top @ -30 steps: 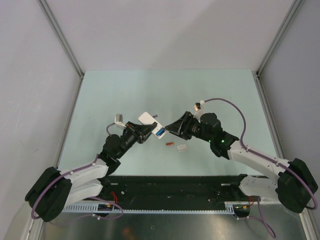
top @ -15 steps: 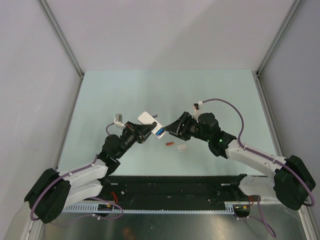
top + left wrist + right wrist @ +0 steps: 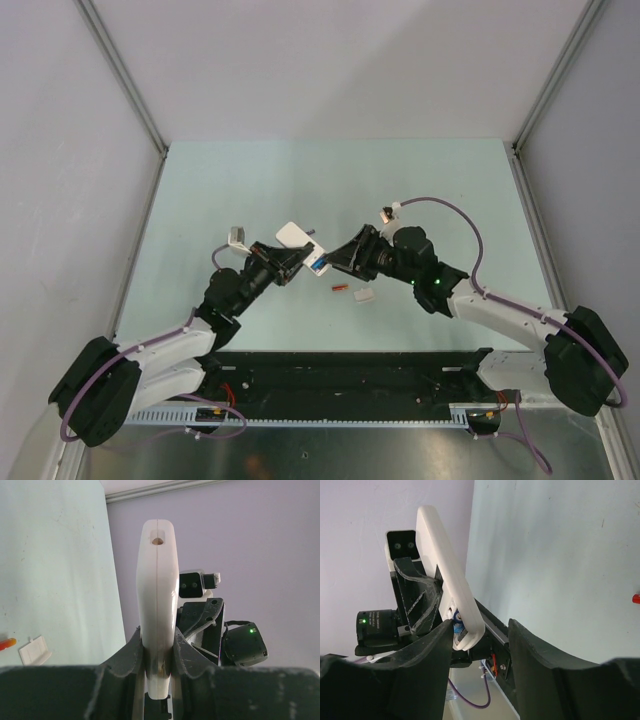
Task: Load the batteries into the remote control
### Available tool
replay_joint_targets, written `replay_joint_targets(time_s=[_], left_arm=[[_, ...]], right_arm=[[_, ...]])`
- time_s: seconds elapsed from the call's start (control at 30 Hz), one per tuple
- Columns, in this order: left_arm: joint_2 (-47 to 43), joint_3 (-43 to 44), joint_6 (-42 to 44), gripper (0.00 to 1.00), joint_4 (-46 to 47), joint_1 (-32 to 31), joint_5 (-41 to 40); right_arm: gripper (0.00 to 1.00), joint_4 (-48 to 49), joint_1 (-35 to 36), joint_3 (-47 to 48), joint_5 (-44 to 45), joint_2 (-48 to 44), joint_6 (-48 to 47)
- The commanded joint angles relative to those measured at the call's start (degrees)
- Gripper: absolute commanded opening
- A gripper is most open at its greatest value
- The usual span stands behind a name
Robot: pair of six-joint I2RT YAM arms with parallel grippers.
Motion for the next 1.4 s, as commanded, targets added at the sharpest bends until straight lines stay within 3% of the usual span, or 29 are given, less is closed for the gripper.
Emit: replay_joint_targets(time_s=[0.0, 0.2, 0.7, 1.37], left_arm=[[-0.8, 2.5, 0.8, 0.0, 2.0, 0.1, 0.2], [-1.0, 2.5, 0.6, 0.0, 2.0, 0.0, 0.5], [-2.2, 3.4, 0.0, 0.0, 1.9, -0.2, 0.9], [-3.9, 5.7, 0.3, 0.0, 4.3, -0.5, 4.7]], right_arm=[[0.51, 2.9, 0.2, 2.1, -0.5, 0.8, 0.4], [0.48, 3.2, 0.1, 2.1, -0.2, 1.0, 0.5], [0.29, 3.7, 0.9, 2.1, -1.1, 3.2, 0.7], [0.2, -1.6, 1.7, 3.3, 0.4, 4.8, -1.1]])
